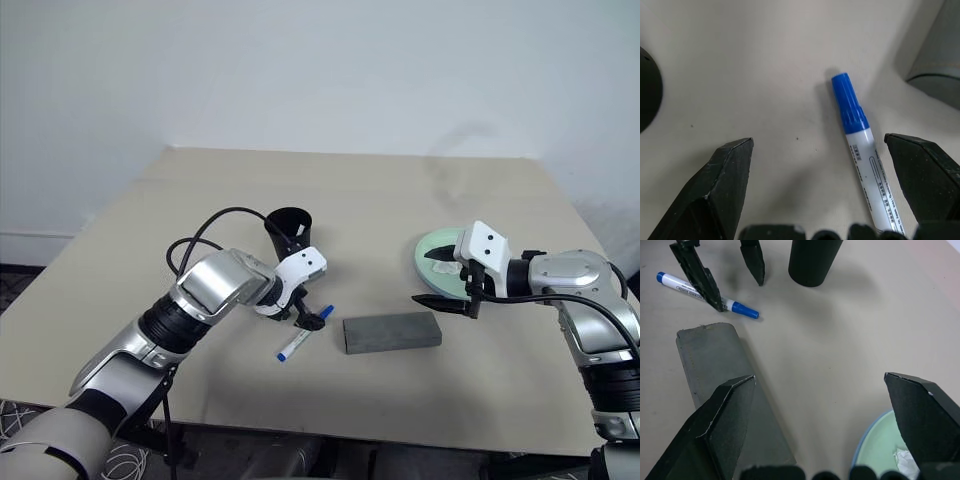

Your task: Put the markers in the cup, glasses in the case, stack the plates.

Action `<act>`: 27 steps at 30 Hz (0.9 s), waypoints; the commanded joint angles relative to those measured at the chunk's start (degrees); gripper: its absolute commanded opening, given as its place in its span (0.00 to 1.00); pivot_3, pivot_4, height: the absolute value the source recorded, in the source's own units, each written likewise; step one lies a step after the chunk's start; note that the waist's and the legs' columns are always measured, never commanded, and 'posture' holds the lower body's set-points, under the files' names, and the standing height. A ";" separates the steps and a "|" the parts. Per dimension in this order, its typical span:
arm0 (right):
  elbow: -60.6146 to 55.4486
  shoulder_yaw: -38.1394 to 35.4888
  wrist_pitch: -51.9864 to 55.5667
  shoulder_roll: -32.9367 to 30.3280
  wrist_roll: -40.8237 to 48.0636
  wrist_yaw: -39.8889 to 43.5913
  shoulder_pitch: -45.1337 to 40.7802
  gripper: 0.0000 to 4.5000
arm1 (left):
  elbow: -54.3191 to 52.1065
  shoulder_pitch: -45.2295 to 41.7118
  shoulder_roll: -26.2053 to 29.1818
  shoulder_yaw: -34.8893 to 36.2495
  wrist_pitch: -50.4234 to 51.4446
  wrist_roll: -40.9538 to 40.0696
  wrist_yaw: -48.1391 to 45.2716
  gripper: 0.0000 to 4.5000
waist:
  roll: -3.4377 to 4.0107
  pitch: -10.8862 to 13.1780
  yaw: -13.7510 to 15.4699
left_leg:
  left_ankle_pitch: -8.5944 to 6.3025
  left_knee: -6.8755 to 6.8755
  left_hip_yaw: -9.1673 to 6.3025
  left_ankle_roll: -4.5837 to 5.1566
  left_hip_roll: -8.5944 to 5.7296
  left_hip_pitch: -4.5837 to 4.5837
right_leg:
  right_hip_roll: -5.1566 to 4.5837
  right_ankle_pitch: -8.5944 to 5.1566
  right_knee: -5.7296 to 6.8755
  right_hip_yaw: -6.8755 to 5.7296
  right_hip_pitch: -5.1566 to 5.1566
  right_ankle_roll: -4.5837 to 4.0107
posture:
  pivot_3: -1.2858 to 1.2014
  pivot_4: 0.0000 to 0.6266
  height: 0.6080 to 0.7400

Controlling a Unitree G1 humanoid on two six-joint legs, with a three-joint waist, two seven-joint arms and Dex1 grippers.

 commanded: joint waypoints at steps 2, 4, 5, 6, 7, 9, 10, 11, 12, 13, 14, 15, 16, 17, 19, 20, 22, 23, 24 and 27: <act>-2.07 -0.98 0.10 -0.18 0.31 -0.49 -0.57 1.00 | -1.14 -1.79 0.48 -0.46 0.06 -0.34 -0.35 0.79 | 0.00 0.00 0.00 | 0.00 0.00 0.00 0.00 0.00 0.00 | 0.00 0.00 0.00 0.00 0.00 0.00 | 0.52 0.00 0.86; -1.98 -0.97 0.07 -0.14 0.27 -0.52 -0.65 1.00 | -1.40 -1.74 0.64 -0.78 0.12 -0.38 -0.38 0.63 | 0.00 0.00 0.00 | 0.00 0.00 0.00 0.00 0.00 0.00 | -0.01 0.00 0.00 0.01 0.01 -0.01 | 0.52 0.00 0.86; -1.96 -0.96 0.07 -0.12 0.26 -0.53 -0.69 1.00 | -1.51 -1.74 0.73 -0.94 0.11 -0.39 -0.40 0.56 | 0.00 0.00 0.00 | 0.00 0.00 0.00 0.00 0.00 0.00 | -0.01 0.00 0.00 0.01 0.01 -0.01 | 0.52 0.00 0.86; -1.97 -0.95 0.08 -0.10 0.26 -0.54 -0.72 1.00 | -1.64 -1.72 0.82 -1.05 0.14 -0.43 -0.41 0.48 | 0.00 0.00 0.00 | 0.00 0.00 0.00 0.00 0.00 0.00 | -0.01 0.00 0.00 0.01 0.01 -0.01 | 0.52 0.00 0.86; -1.98 -0.94 0.09 -0.08 0.26 -0.54 -0.73 1.00 | -1.72 -1.73 0.90 -1.15 0.15 -0.46 -0.43 0.39 | 0.01 0.00 0.00 | 0.00 0.00 0.00 0.00 0.00 0.00 | -0.01 0.00 0.00 0.01 0.01 -0.02 | 0.52 0.00 0.86; -1.90 -0.89 0.04 -0.05 0.24 -0.54 -0.79 1.00 | -1.82 -1.71 0.97 -1.31 0.21 -0.53 -0.44 0.23 | 0.01 0.00 0.00 | 0.00 0.00 0.00 0.00 0.00 0.00 | -0.01 0.00 0.00 0.01 0.01 -0.01 | 0.52 0.00 0.86; -1.86 -0.87 0.01 -0.05 0.24 -0.52 -0.82 1.00 | -1.89 -1.67 1.01 -1.40 0.26 -0.55 -0.45 0.16 | 0.01 0.00 0.00 | 0.00 0.00 0.00 0.00 0.00 0.00 | -0.01 0.00 0.00 0.00 0.00 -0.01 | 0.52 0.00 0.86; -1.83 -0.86 0.00 -0.05 0.24 -0.50 -0.84 1.00 | -1.94 -1.64 1.04 -1.46 0.29 -0.56 -0.45 0.09 | 0.01 0.00 0.00 | 0.00 0.00 0.00 0.00 0.00 0.00 | -0.01 0.00 0.00 0.00 0.00 -0.01 | 0.52 0.00 0.86; -1.73 -0.85 -0.04 -0.04 0.22 -0.48 -0.91 1.00 | -1.91 -1.65 1.07 -1.51 0.27 -0.55 -0.45 0.02 | 0.01 0.00 0.00 | 0.00 0.00 0.00 0.00 0.00 0.00 | -0.01 0.00 0.00 0.00 0.00 -0.01 | 0.52 0.00 0.86; -1.65 -0.84 -0.07 -0.03 0.21 -0.47 -0.97 1.00 | -1.85 -1.67 1.08 -1.55 0.26 -0.53 -0.44 0.02 | 0.01 0.00 0.00 | 0.00 0.00 0.00 0.00 0.00 0.00 | -0.01 0.00 0.00 0.00 0.00 -0.01 | 0.52 0.00 0.86; -1.57 -0.81 -0.10 -0.02 0.19 -0.44 -1.05 1.00 | -1.73 -1.76 1.11 -1.61 0.18 -0.48 -0.47 0.02 | 0.01 0.00 0.00 | 0.00 0.00 0.00 0.00 0.00 0.00 | -0.01 0.00 0.00 0.00 0.00 -0.01 | 0.52 0.00 0.86; -1.46 -0.76 -0.14 0.01 0.16 -0.41 -1.15 1.00 | -1.56 -1.89 1.12 -1.65 0.07 -0.44 -0.52 0.02 | 0.01 0.00 0.00 | 0.00 0.00 0.00 0.00 0.00 0.00 | -0.01 0.00 0.00 0.00 0.00 -0.01 | 0.52 0.00 0.86; -1.39 -0.73 -0.17 0.03 0.15 -0.38 -1.22 1.00 | -1.39 -2.10 1.13 -1.56 0.00 -0.45 -0.61 0.02 | 0.00 0.00 0.00 | 0.00 0.00 0.00 0.00 0.00 0.00 | -0.01 0.00 0.00 0.00 0.00 -0.01 | 0.52 0.00 0.86; -1.25 -0.67 -0.20 0.07 0.11 -0.37 -1.35 1.00 | -1.12 -2.37 1.13 -1.43 -0.14 -0.46 -0.74 0.02 | 0.00 0.00 0.00 | 0.00 0.00 0.00 0.00 0.00 0.00 | -0.01 0.00 0.00 0.00 0.00 0.00 | 0.52 0.00 0.86; -1.06 -0.61 -0.25 0.15 0.06 -0.35 -1.55 1.00 | -0.76 -2.99 1.20 -0.77 -0.58 -0.59 -1.09 0.02 | 0.00 0.00 0.00 | 0.00 0.00 0.00 0.00 0.00 0.00 | -0.01 0.00 0.00 0.00 0.00 -0.01 | 0.52 0.00 0.86; -1.02 -0.60 -0.25 0.17 0.05 -0.35 -1.60 1.00 | -0.69 -3.32 1.23 0.10 -1.49 -0.59 -1.25 0.02 | 0.00 0.00 0.00 | 0.00 0.00 0.00 0.00 0.00 0.00 | -0.01 0.00 0.00 0.00 0.00 -0.01 | 0.52 0.00 0.86; -0.91 -0.59 -0.28 0.22 0.01 -0.33 -1.72 1.00 | -0.62 -3.73 0.78 2.71 -3.81 -0.93 -1.55 0.02 | 0.00 0.00 0.00 | 0.00 0.00 0.00 0.00 0.00 0.00 | -0.01 0.00 0.00 0.00 0.00 -0.01 | 0.52 0.00 0.86; -0.81 -0.56 -0.31 0.26 -0.03 -0.32 -1.80 1.00 | -0.58 -3.95 0.47 4.07 -4.81 -1.25 -1.71 0.02 | 0.00 0.00 0.01 | 0.00 0.00 0.00 0.00 0.00 0.00 | -0.01 0.00 0.00 0.00 0.00 -0.01 | 0.52 0.00 0.86; -0.86 -0.58 -0.31 0.26 -0.02 -0.34 -1.76 1.00 | -0.76 -4.26 -0.32 6.69 -6.32 -1.99 -1.74 0.02 | 0.00 0.00 0.01 | 0.00 0.00 0.00 0.00 0.00 0.00 | -0.01 0.00 0.00 0.00 0.00 -0.01 | 0.52 0.00 0.86; -0.82 -0.57 -0.37 0.29 -0.02 -0.38 -1.78 1.00 | -1.55 -5.86 -3.15 15.23 -10.12 -5.16 -2.06 0.02 | -0.01 0.01 0.01 | 0.00 0.01 0.00 0.00 -0.01 -0.02 | -0.02 0.00 -0.01 -0.02 0.00 -0.01 | 0.52 0.00 0.86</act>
